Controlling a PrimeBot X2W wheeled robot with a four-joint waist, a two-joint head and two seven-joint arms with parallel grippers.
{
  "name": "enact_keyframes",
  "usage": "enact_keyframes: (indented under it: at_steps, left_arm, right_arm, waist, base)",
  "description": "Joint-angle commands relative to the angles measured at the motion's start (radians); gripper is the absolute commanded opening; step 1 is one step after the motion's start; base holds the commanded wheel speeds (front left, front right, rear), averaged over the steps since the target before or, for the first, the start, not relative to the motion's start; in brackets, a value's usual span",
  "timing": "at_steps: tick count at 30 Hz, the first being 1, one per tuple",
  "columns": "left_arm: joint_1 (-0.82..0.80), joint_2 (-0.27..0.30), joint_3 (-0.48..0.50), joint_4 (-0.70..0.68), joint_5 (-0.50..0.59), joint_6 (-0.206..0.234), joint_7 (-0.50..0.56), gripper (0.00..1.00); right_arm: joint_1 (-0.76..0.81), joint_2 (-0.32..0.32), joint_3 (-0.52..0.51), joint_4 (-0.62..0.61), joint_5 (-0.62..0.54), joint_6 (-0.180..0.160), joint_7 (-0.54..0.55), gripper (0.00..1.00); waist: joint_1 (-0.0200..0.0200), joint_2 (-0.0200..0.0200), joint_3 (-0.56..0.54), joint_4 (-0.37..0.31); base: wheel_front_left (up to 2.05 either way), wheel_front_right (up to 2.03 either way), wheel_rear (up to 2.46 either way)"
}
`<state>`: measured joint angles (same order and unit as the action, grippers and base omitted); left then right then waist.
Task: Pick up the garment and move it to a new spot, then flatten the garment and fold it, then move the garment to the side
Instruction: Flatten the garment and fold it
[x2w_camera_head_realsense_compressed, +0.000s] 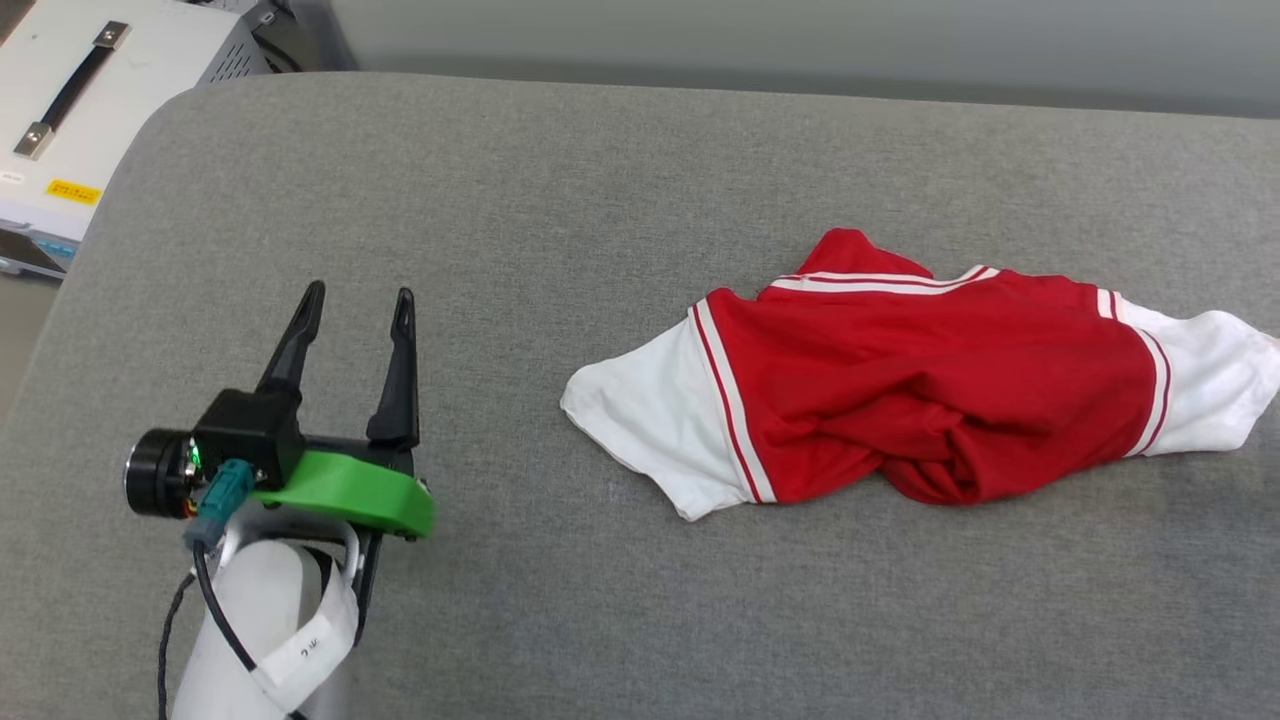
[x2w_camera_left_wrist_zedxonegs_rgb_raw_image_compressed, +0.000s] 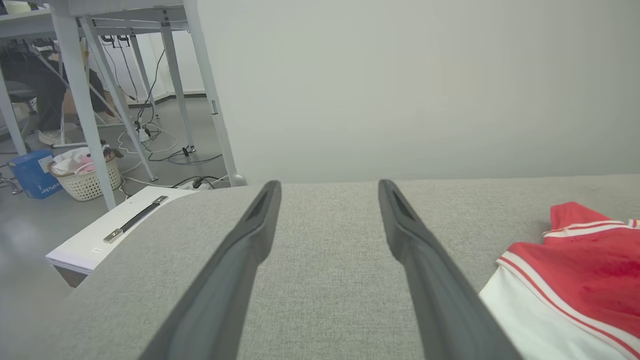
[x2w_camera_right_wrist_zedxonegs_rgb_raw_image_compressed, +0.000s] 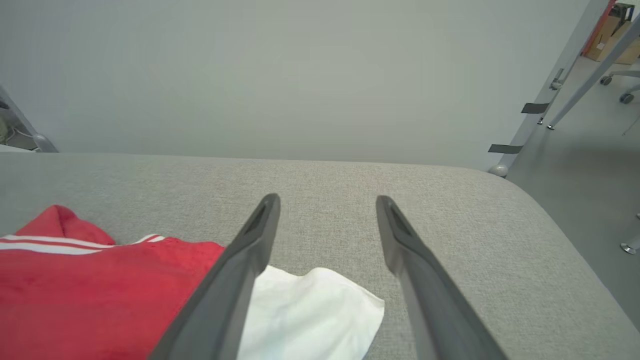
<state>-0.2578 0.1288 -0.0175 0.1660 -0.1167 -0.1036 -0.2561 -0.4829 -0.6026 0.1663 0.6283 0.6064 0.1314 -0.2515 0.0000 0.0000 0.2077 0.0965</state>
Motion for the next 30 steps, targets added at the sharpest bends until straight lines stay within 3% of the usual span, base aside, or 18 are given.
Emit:
enact_keyframes:
  at_steps: [1,6,9,18,24,30]
  left_arm:
    - [-0.037,0.022,-0.01,0.017,-0.013,-0.011,-0.006,1.0]
    - [-0.158,0.099,-0.096,0.067,-0.057,-0.025,0.054,1.0]
    - [-0.236,0.156,-0.206,0.08,-0.133,-0.026,0.146,1.0]
    - [-0.454,0.311,-0.551,0.109,-0.471,-0.027,0.573,1.0]
    - [-0.549,0.356,-0.744,0.142,-0.661,-0.027,0.807,1.0]
    - [-0.614,0.378,-0.88,0.2,-0.727,-0.027,0.882,1.0]
  right_arm:
    - [0.036,0.025,-0.022,-0.04,-0.033,-0.001,-0.008,1.0]
    - [0.144,0.11,-0.115,-0.208,-0.125,-0.001,-0.01,1.0]
    - [0.215,0.158,-0.153,-0.294,-0.176,-0.001,-0.009,1.0]
    - [0.327,0.234,-0.204,-0.459,-0.257,-0.001,0.071,1.0]
    - [0.334,0.257,-0.199,-0.506,-0.273,-0.001,0.102,1.0]
    - [0.316,0.264,-0.185,-0.516,-0.28,-0.001,0.107,1.0]
  waist:
    - [0.0,0.0,-0.007,-0.009]
    - [0.0,0.0,-0.012,-0.016]
    - [0.0,0.0,-0.015,-0.021]
    - [0.0,0.0,0.0,-0.041]
    - [0.0,0.0,0.026,-0.066]
    - [0.0,0.0,0.065,-0.097]
  base:
    - [0.0,0.0,0.0]
    - [0.0,0.0,0.0]
    - [0.0,0.0,0.0]
    - [0.0,0.0,0.0]
    - [0.0,0.0,0.0]
    - [0.0,0.0,0.0]
